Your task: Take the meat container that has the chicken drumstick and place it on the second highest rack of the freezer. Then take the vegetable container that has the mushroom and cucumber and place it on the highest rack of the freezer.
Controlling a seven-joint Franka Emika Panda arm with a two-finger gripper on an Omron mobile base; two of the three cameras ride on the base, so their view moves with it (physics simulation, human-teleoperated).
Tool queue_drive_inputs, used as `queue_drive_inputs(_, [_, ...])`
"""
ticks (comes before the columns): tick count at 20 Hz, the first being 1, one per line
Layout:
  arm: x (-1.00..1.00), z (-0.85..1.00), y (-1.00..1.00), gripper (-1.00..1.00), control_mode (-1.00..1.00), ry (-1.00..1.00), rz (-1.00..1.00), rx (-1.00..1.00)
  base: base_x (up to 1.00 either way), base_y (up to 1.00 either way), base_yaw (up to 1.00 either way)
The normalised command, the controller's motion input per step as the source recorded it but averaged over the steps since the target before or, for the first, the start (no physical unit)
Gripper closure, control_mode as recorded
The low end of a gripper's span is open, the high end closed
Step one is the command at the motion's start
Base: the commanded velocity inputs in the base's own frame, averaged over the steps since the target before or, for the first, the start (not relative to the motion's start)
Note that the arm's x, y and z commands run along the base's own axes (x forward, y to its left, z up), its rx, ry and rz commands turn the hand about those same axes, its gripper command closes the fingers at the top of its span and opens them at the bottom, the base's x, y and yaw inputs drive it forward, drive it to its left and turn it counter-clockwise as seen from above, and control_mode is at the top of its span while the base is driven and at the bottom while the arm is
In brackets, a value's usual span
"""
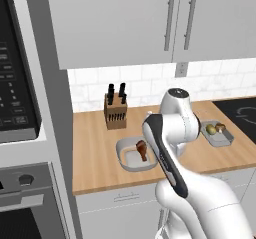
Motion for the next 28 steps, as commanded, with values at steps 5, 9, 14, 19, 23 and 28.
queue_drive_inputs(5, [0.00, -0.35, 0.00, -1.00, -1.00, 0.00, -0.31, 0.05, 0.00, 0.00, 0.00])
queue_drive_inputs(9, [0.06, -0.37, 0.00, -1.00, -1.00, 0.02, -0.05, 0.05, 0.00, 0.00, 0.00])
queue_drive_inputs(14, [0.14, -0.63, 0.00, -1.00, -1.00, 0.12, 0.12, 0.25, 0.00, 0.00, 0.00])
queue_drive_inputs(19, [0.20, -0.40, 0.02, -1.00, -1.00, 0.15, 0.20, 0.23, 0.00, 0.00, 0.00])
queue_drive_inputs(23, [0.18, -0.09, 0.26, -1.00, -1.00, 0.04, 0.04, 0.00, 0.00, 0.00, 0.00])
queue_drive_inputs(28, [0.31, -0.20, 0.30, -1.00, -1.00, 0.04, 0.00, -0.03, 0.00, 0.00, 0.00])
